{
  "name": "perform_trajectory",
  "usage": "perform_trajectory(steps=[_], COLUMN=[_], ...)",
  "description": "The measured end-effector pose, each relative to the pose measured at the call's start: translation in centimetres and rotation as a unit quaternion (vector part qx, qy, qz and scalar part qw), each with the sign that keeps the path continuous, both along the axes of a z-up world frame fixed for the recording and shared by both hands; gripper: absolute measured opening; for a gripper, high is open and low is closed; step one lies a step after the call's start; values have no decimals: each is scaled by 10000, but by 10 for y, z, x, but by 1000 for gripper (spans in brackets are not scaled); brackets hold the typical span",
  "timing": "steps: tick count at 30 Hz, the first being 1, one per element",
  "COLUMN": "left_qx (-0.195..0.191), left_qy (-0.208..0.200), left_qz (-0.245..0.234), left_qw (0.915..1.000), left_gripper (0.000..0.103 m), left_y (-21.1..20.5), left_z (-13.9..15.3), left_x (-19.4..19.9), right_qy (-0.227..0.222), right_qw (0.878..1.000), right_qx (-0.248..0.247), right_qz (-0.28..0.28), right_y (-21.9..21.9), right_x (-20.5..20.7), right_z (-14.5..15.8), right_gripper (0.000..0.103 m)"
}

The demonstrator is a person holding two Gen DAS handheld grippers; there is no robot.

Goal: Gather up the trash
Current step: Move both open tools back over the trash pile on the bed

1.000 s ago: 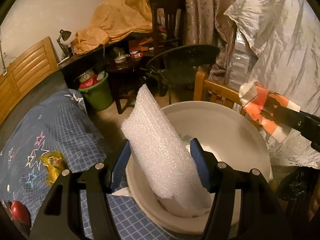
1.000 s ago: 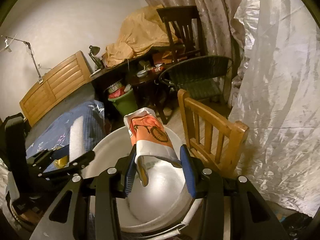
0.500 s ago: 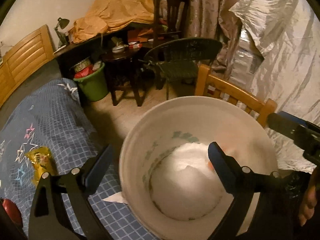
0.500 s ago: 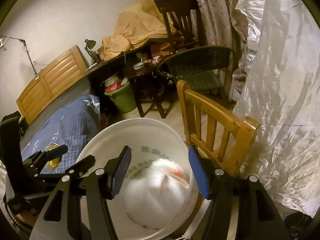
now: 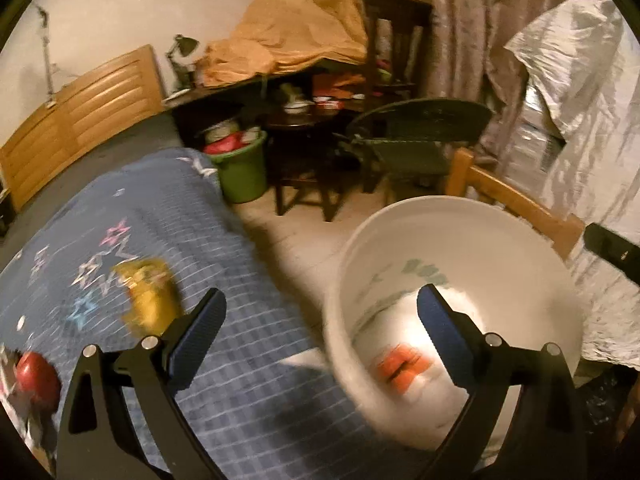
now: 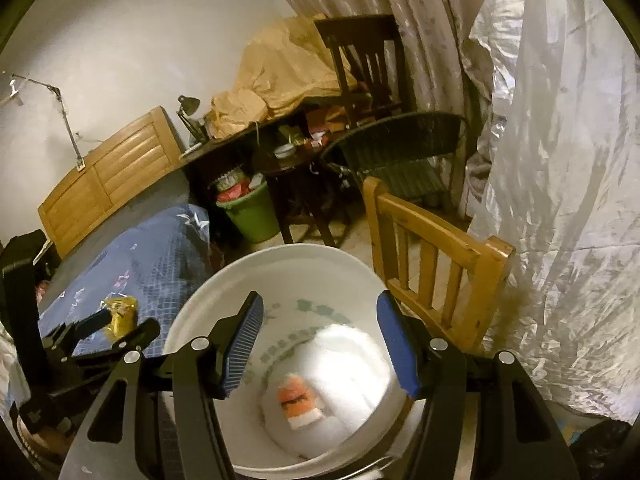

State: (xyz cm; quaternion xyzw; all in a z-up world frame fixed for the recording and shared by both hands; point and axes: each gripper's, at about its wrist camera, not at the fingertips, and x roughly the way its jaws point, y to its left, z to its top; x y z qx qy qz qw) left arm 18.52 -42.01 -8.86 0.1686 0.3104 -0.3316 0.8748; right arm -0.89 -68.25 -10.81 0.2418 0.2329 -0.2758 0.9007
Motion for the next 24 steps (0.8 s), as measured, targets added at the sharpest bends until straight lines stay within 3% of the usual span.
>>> perform_trajectory(steps=[4,12,17,24], left_qx=[-2,-347,-513,-761], left_qy=[-374,-543,-578,-449], left_qz=[371,1251,1846,2762], left_qw=[9986,9900,9798,9570], left_gripper=[93,95,96,97], left_y=[31,116,176,270], left_z=[3,23,33,43], left_x=[-5,-4,0,5], right_qy=[-200,-607,-740,-720], right_qw=[9992,9934,9891,9826], right_qx=[-349,-964,-1192,-1281], right_qz=[-53,122,438,1133], right_y=[28,98,141,206], right_x=[-1,6,20,54], right_z=[7,16,21,26], right_gripper=[61,61,61,61])
